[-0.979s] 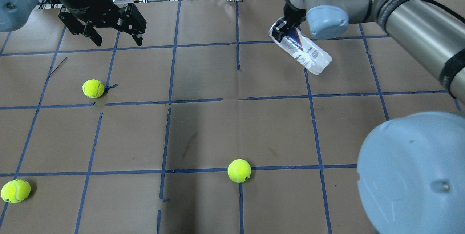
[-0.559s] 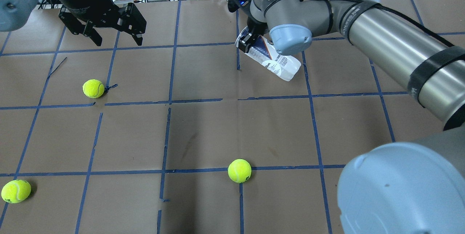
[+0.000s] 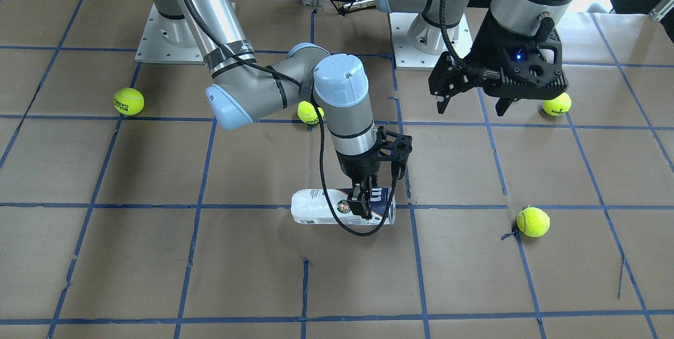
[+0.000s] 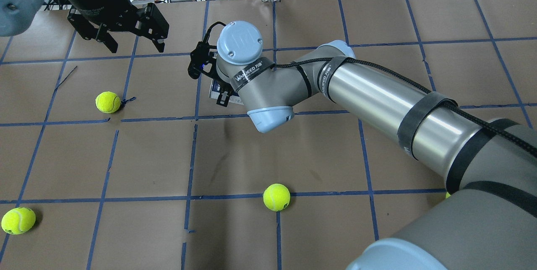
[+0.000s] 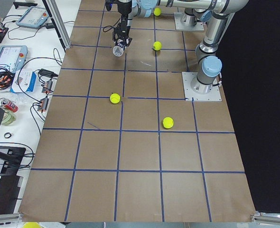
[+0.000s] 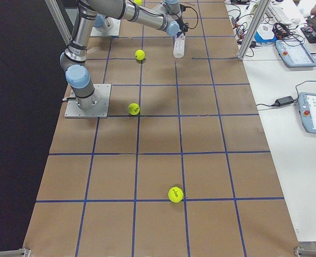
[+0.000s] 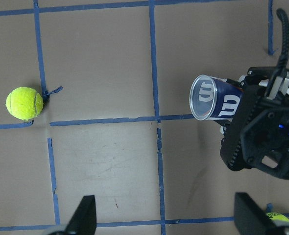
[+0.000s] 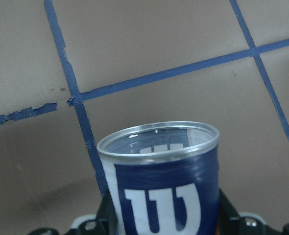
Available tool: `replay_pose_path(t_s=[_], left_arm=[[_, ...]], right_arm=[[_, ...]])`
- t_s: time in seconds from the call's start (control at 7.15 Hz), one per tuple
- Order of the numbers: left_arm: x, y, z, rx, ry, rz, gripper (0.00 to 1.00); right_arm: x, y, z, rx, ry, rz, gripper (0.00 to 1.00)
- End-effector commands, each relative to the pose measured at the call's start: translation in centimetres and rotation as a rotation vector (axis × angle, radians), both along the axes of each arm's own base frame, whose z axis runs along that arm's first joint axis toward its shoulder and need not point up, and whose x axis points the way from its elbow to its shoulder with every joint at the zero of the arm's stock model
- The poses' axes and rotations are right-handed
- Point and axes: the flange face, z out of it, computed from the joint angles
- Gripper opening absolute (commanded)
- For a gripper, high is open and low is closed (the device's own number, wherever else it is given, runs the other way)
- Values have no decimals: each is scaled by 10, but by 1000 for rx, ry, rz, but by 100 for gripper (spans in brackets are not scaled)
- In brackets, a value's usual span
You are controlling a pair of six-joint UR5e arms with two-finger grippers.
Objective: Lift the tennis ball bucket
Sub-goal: 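Lift the can with the right gripper and carry it toward the table center, then lay the can on its side and open the right gripper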
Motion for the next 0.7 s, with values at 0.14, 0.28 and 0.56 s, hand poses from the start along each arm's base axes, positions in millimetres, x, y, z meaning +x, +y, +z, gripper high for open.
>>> replay_pose_path(t_s=[0.14,0.28,0.56], left_arm=[[0,0,0,0,1,1,100],[0,0,0,0,1,1,100],[0,0,0,0,1,1,100]], right_arm=[[-2,8,-10,-27,17,75,100],[-4,11,-20,15,41,82,100],[-27,-18,2,15,38,28,100]])
